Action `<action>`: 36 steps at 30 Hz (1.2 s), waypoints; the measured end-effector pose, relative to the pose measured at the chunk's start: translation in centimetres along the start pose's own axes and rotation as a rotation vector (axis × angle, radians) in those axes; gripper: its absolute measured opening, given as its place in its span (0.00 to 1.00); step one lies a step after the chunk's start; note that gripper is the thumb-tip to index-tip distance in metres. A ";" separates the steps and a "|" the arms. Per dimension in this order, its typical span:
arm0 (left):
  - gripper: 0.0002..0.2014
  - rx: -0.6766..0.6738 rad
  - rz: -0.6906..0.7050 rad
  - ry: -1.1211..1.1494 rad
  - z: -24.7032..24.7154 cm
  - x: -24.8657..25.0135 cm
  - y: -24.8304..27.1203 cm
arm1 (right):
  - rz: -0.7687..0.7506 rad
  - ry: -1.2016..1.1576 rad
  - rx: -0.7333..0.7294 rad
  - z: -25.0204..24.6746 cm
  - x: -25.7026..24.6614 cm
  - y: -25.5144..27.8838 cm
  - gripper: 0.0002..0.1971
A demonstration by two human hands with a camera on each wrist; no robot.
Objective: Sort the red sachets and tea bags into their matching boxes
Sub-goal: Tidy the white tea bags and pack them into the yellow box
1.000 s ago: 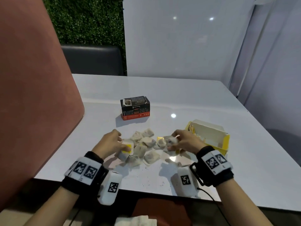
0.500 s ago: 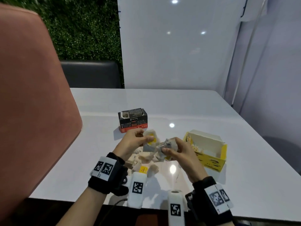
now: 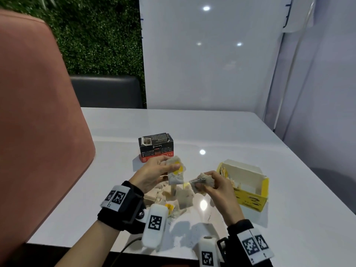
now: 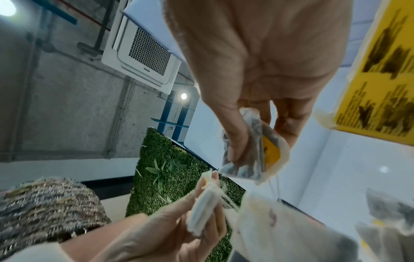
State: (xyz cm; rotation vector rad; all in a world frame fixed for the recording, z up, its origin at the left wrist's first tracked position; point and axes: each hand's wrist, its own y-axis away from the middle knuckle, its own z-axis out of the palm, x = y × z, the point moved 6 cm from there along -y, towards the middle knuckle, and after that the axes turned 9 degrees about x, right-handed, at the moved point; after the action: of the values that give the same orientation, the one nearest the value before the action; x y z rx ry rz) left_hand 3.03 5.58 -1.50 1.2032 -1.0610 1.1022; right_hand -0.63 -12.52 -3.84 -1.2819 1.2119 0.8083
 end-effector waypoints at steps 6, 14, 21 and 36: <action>0.13 -0.114 -0.068 0.016 1.2 0.3 -0.1 | -0.039 0.145 -0.279 1.6 -0.2 0.7 0.11; 0.12 -0.345 -0.206 0.151 3.6 2.2 0.9 | -0.182 0.161 -0.253 2.4 -1.3 0.9 0.13; 0.22 -0.148 -0.111 -0.078 -0.1 0.7 -0.1 | -0.050 0.045 -0.123 -0.5 -0.1 0.3 0.07; 0.24 0.014 0.393 -0.592 -1.5 1.7 0.5 | -0.101 0.318 -0.150 0.2 0.1 -0.3 0.13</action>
State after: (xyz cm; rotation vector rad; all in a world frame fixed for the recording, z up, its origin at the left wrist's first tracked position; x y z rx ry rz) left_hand 2.83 7.25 0.14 1.4093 -1.8040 1.0655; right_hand -0.23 -12.35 -3.86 -1.6271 1.3418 0.6473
